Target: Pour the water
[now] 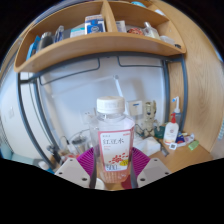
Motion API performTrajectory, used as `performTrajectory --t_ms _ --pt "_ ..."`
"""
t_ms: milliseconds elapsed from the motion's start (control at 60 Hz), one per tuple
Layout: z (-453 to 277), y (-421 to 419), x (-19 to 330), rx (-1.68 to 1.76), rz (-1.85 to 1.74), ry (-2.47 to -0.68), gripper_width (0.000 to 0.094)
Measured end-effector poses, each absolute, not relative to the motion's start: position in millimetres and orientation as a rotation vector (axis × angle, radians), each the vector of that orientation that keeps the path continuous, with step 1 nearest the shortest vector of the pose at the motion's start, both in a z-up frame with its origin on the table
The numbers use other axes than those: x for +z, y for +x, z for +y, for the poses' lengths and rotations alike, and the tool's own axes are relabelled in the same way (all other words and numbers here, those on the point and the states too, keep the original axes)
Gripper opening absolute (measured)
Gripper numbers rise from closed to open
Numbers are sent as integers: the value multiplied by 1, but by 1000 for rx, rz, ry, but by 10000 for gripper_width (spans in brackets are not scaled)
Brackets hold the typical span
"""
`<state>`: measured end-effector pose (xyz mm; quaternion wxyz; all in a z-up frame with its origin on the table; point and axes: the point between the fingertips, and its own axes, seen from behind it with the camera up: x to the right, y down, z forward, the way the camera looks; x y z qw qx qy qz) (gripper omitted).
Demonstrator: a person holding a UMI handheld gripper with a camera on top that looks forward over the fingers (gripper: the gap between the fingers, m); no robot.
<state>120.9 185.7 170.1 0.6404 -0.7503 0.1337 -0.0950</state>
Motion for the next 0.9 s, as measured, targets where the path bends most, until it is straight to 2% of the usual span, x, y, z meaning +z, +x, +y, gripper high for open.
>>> performTrajectory --t_ms 183,350,583,900 --pt "198 167 109 -297 283 -1719 482" --pt "214 188 69 -338 261 -1739 483" --pt "223 197 40 -303 255 -1723 494" --pt "219 194 32 -299 246 -1686 632"
